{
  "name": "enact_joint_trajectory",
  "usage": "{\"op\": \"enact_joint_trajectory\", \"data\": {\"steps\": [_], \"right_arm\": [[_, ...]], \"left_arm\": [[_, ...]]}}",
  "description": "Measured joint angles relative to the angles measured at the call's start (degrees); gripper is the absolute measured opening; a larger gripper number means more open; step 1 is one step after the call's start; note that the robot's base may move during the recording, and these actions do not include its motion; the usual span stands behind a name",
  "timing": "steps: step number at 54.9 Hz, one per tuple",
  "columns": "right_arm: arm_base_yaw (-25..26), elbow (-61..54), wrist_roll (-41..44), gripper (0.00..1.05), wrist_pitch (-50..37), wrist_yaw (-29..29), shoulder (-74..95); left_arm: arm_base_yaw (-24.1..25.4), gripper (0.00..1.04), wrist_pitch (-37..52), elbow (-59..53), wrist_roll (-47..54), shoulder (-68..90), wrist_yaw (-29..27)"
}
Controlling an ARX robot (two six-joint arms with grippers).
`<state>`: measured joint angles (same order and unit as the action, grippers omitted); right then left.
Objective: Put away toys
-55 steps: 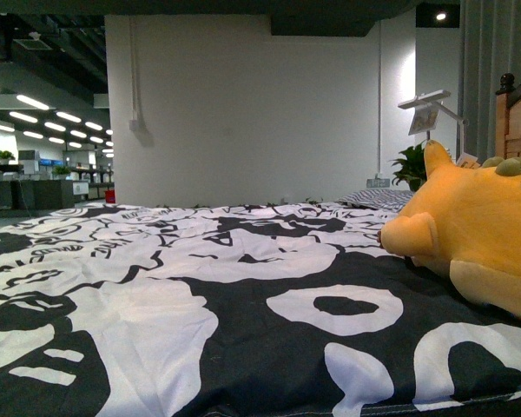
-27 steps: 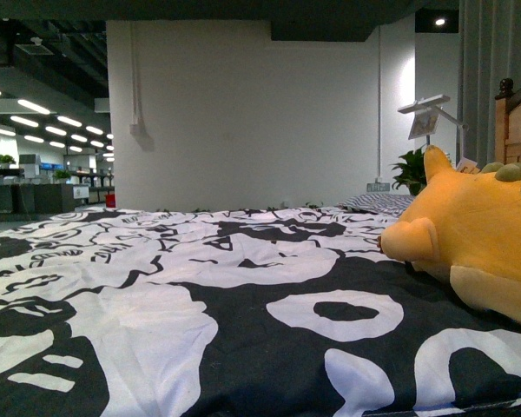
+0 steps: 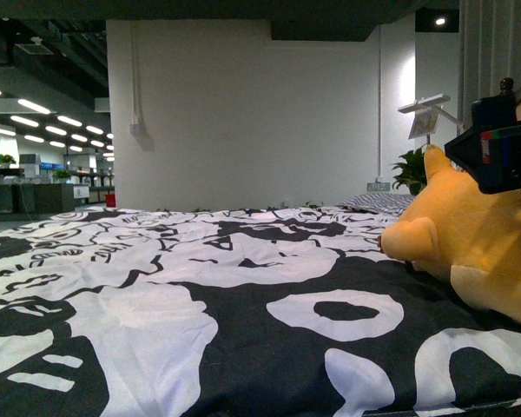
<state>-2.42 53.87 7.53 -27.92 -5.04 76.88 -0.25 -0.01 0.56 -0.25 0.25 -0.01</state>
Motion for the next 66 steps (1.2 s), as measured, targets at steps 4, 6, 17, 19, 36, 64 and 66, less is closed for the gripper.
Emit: {"op": "enact_joint_trajectory", "data": {"steps": [4, 6, 17, 19, 36, 64, 66], "right_arm": [[-0.46, 2.27, 1.16, 1.04, 0.96, 1.49, 2.43], [-0.52, 3.26, 1.14, 1.04, 1.7, 1.77, 3.32], [-1.64, 4.55, 2.8, 1.04, 3.5, 3.54, 7.39], [-1.9, 4.55, 3.21, 1.04, 3.5, 3.87, 7.93], [-2.69, 3.82, 6.51, 1.04, 3.56, 7.43, 10.69], [2.69, 0.37, 1.53, 0.99, 4.96, 9.33, 11.47], [2.62, -0.33, 1.33, 0.9, 4.66, 9.66, 11.04]], "left_arm": [[0.0, 0.99, 0.0, 0.0, 0.0, 0.0, 0.0], [0.0, 0.99, 0.0, 0.0, 0.0, 0.0, 0.0], [0.0, 0.99, 0.0, 0.0, 0.0, 0.0, 0.0], [0.0, 0.99, 0.0, 0.0, 0.0, 0.0, 0.0], [0.0, 0.99, 0.0, 0.0, 0.0, 0.0, 0.0], [0.0, 0.99, 0.0, 0.0, 0.0, 0.0, 0.0], [0.0, 0.99, 0.0, 0.0, 0.0, 0.0, 0.0]]}}
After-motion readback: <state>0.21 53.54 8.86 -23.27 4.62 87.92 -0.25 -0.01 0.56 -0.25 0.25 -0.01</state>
